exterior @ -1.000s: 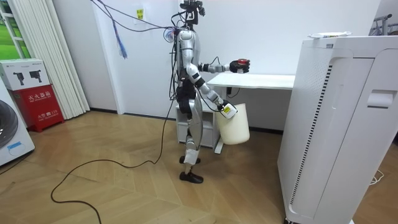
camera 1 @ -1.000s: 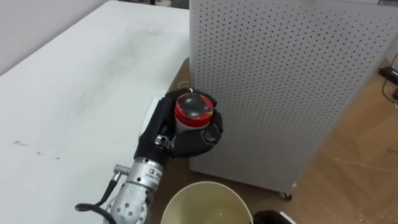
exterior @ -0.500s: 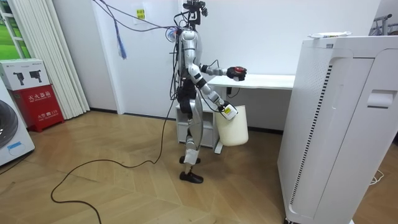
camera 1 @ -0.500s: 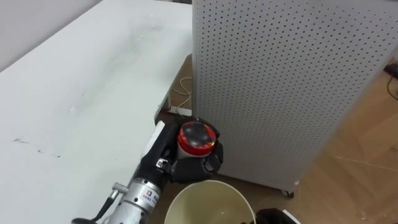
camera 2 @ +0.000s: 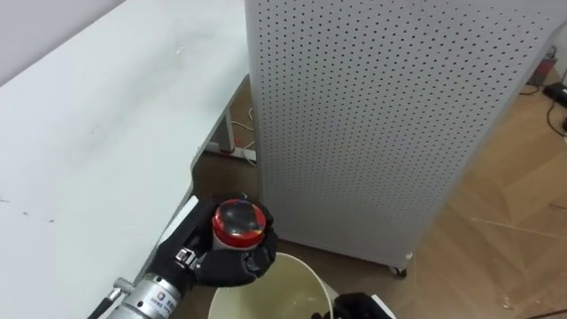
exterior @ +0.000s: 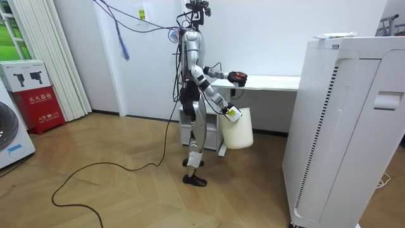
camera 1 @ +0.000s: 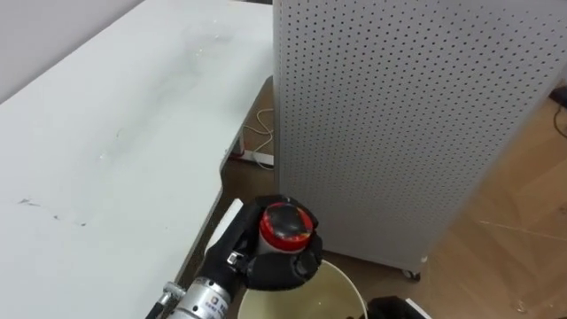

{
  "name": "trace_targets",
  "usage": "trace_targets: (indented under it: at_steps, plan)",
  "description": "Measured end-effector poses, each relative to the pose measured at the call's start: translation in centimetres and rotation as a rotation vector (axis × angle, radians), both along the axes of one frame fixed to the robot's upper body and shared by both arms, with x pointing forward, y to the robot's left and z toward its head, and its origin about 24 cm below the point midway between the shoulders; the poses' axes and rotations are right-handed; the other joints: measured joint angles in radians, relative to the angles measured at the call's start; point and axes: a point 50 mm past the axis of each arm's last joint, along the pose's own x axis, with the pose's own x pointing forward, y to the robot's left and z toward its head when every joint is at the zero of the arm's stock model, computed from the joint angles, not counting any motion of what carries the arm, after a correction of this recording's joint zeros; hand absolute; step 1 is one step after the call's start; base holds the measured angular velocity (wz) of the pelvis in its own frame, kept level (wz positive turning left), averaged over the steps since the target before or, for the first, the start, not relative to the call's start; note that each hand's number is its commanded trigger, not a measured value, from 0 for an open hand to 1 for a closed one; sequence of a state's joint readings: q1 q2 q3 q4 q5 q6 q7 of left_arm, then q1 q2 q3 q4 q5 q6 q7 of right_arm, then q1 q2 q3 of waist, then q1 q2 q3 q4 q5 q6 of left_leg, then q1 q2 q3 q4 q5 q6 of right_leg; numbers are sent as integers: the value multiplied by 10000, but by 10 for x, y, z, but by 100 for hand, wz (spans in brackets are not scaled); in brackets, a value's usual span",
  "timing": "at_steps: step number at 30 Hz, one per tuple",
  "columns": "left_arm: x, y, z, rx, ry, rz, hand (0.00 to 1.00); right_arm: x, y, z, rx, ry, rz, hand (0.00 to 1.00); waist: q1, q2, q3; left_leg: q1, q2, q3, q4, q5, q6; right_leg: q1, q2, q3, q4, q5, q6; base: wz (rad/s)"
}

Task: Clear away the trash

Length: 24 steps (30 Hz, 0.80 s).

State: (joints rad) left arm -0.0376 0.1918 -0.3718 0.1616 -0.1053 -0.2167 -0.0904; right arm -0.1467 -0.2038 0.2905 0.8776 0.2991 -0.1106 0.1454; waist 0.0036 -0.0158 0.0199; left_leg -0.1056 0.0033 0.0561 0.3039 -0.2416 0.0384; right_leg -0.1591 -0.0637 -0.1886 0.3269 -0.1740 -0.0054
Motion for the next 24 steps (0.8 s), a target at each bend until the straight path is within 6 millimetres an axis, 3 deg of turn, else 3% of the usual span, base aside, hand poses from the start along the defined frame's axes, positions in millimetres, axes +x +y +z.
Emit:
trace_targets:
  at_steps: [5,12,24]
  plan:
    - [-12,-8,-18,518,805,-925,0,1,-1,1,-34,-29,-3,100,-73,40,24,-38,6,109,14,5,3,-31,-5,1,23,0,0,0]
    - [-15,-12,-21,588,1051,-1772,0,2,0,1,62,-13,163,100,-241,77,51,-275,6,142,51,10,12,-245,-22,-15,32,5,-4,1]
    - [-17,-15,-23,588,1210,-2502,0,6,-2,3,-229,-94,254,100,-210,101,94,-437,21,314,-16,12,13,-526,-6,108,36,3,-2,-3]
